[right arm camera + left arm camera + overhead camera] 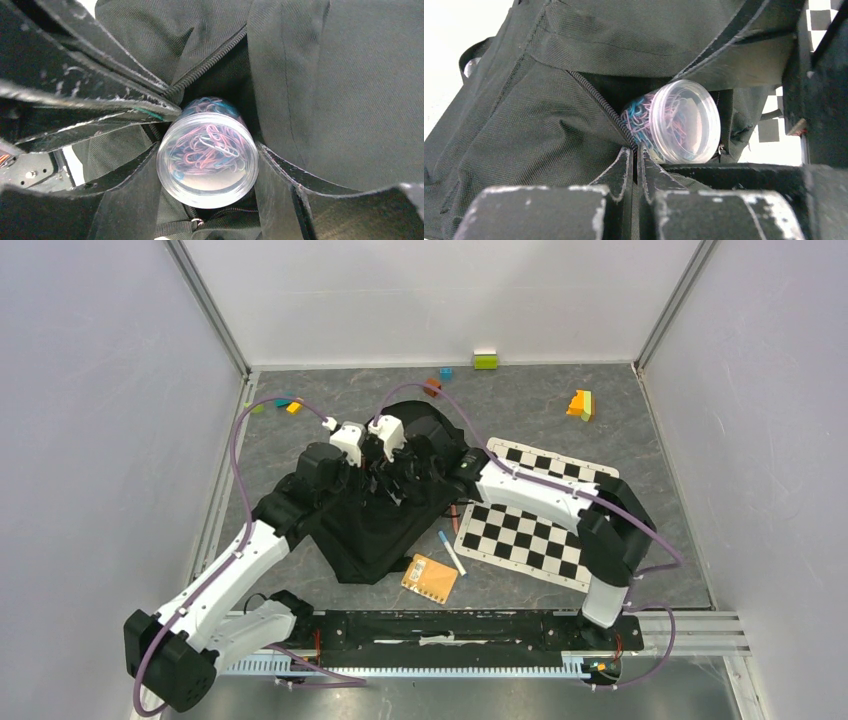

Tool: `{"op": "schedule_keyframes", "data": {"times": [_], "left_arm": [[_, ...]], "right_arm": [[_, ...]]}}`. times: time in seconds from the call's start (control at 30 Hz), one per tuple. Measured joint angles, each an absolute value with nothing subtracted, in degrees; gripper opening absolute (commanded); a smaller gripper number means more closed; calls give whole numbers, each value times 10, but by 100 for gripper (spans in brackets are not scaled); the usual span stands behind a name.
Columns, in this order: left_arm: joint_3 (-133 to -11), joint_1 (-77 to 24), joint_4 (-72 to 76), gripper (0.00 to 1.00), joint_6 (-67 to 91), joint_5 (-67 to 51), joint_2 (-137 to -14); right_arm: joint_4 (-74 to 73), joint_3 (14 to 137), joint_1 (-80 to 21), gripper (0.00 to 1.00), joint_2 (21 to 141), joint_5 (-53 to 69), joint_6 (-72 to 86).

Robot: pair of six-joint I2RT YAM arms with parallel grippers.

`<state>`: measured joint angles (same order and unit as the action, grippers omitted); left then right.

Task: Pack the student bag
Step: Place the stationery in the student bag.

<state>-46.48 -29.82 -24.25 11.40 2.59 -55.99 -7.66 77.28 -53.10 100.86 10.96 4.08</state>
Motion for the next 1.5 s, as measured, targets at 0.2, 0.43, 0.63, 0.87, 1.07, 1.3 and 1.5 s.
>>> {"op": "schedule_keyframes", "data": {"times": [0.2, 0.43, 0.63, 0.87, 1.07, 1.3, 1.5], "left_arm": [[-462, -286, -244, 2, 115, 34, -557], [-461, -294, -241, 2, 112, 17, -556], [-461, -296, -239, 2, 112, 13, -554], [-461, -296, -239, 2, 112, 13, -553], [-455, -296, -235, 2, 112, 8, -542], [-447, -296, -230, 2, 108, -22, -531], [-446, -296, -239, 2, 103, -25, -523]], "right_arm": [[-123, 836, -516, 73, 1055, 171, 24], [-127, 800, -521, 89, 1016, 123, 17], [-109, 757, -525, 78, 960, 78, 12], [-79, 726, -528, 50, 936, 46, 26], [-68, 726, -528, 38, 945, 30, 38], [-30, 742, -533, 35, 995, 93, 44], [-10, 740, -542, 36, 1003, 121, 45]]}}
